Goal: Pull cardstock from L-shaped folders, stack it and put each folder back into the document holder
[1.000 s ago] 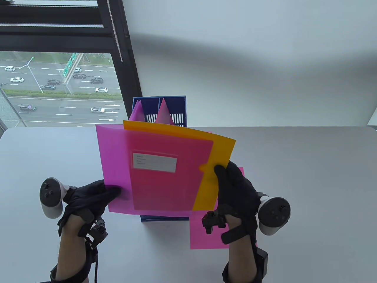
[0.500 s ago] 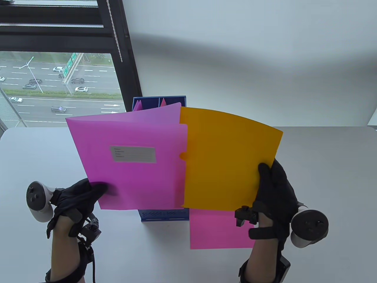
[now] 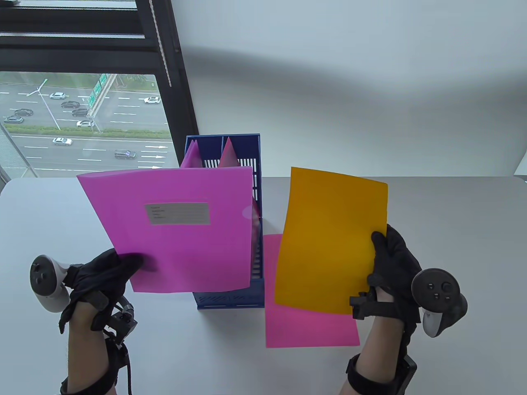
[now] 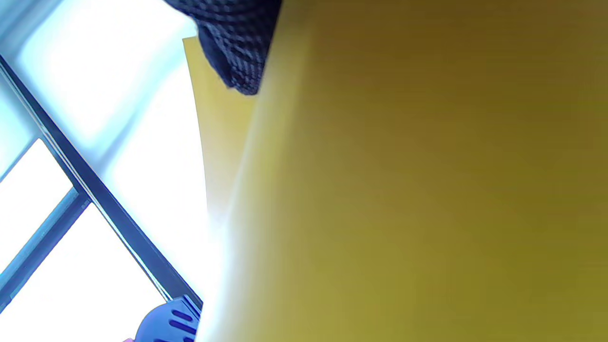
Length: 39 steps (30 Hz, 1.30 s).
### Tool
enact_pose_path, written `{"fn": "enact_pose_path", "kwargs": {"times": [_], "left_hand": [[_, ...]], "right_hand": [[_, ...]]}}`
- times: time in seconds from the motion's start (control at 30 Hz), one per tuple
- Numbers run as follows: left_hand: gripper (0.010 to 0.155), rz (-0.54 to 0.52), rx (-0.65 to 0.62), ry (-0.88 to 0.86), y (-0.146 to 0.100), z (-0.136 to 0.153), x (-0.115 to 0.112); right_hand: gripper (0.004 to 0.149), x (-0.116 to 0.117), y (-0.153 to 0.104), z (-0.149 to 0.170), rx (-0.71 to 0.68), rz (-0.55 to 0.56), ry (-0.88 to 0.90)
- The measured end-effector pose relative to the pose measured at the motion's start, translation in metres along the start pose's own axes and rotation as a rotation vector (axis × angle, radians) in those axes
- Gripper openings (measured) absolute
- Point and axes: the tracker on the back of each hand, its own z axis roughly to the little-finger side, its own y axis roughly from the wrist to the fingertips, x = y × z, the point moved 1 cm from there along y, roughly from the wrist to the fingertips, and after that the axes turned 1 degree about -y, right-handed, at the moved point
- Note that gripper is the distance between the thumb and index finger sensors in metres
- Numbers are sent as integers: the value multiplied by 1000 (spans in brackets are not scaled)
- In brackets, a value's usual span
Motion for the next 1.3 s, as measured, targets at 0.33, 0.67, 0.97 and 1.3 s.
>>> {"fn": "enact_pose_path", "kwargs": {"times": [0.33,0.67,0.97,1.3], "left_hand": [[40,7,5,-6,1,1,-1],[40,7,10,-9,1,1,-2],[40,8,10,-11,2,2,-3],[40,-2,3,-19,1,2,-2]], "right_hand": [[41,74,9,63,276,-311,-86],[69,110,1,72,444,-382,-457],[75,116,-2,74,485,-363,-612],[59,60,-6,-41,2,-6,-149]]}}
